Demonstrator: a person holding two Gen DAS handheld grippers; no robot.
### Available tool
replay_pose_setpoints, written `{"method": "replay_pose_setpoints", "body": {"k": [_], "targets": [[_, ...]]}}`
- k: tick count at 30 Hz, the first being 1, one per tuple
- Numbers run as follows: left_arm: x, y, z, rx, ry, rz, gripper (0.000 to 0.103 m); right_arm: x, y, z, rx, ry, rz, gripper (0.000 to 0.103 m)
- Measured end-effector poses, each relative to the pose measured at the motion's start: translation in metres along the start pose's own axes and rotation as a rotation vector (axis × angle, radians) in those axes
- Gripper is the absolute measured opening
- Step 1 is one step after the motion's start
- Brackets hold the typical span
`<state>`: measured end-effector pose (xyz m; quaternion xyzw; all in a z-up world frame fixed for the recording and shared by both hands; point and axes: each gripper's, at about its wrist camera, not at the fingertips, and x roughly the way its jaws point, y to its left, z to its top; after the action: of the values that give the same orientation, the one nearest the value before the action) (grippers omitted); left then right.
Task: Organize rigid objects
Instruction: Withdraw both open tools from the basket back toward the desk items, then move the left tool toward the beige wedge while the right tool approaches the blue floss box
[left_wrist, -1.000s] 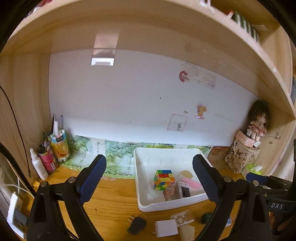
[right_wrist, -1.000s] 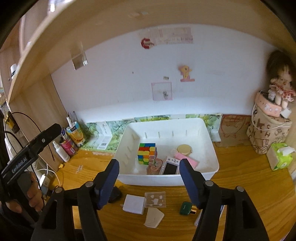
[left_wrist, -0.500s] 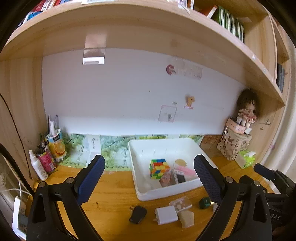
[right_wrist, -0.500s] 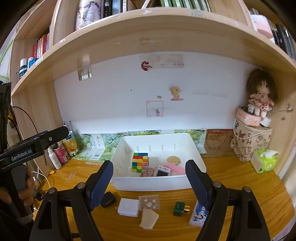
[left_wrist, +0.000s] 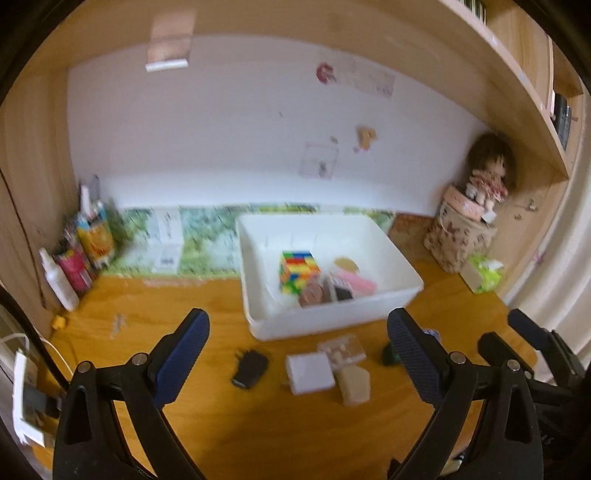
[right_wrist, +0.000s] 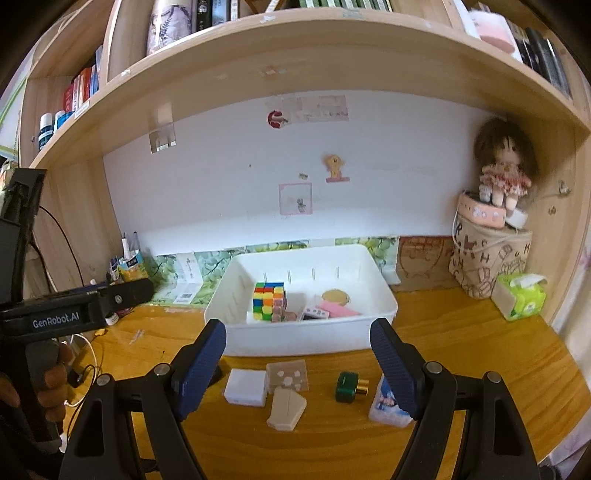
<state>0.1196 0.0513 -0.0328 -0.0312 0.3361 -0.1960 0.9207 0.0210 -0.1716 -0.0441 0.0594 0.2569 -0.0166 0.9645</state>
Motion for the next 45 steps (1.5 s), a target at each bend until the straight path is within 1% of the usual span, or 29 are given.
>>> {"method": "replay_pose_setpoints", "body": {"k": [4,8,14,17,20,24,29,35,39,42,45], "targets": [[0.007,-0.010,-0.002,-0.027,0.036,-0.011,0.098,0.000,-0.006,-0.005,-0.006,0.021,0.022,0.081],[0.014,-0.022,-0.001,-0.055,0.056,0.011,0.099,0.001,-0.015,-0.006,-0.024,0.046,0.052,0.081],[0.026,-0.036,0.000,-0.114,0.075,0.024,0.099,0.007,-0.036,-0.005,-0.063,0.078,0.095,0.081],[0.033,-0.042,-0.001,-0.145,0.086,0.017,0.099,0.012,-0.046,-0.006,-0.083,0.103,0.117,0.081],[0.043,-0.049,-0.003,-0.182,0.116,0.002,0.099,0.016,-0.058,-0.005,-0.105,0.127,0.142,0.081],[0.057,-0.063,-0.007,-0.219,0.157,0.024,0.099,0.023,-0.076,-0.003,-0.121,0.162,0.166,0.081],[0.077,-0.074,-0.014,-0.265,0.232,0.070,0.099,0.035,-0.094,0.000,-0.149,0.222,0.190,0.081],[0.101,-0.074,-0.023,-0.367,0.320,0.147,0.099,0.052,-0.109,0.006,-0.211,0.279,0.214,0.081],[0.121,-0.072,-0.034,-0.438,0.400,0.193,0.099,0.068,-0.120,0.011,-0.240,0.316,0.230,0.081],[0.132,-0.071,-0.042,-0.485,0.452,0.214,0.099,0.081,-0.125,0.011,-0.264,0.356,0.243,0.081],[0.141,-0.071,-0.049,-0.524,0.488,0.220,0.099,0.095,-0.129,0.009,-0.279,0.410,0.268,0.081]]}}
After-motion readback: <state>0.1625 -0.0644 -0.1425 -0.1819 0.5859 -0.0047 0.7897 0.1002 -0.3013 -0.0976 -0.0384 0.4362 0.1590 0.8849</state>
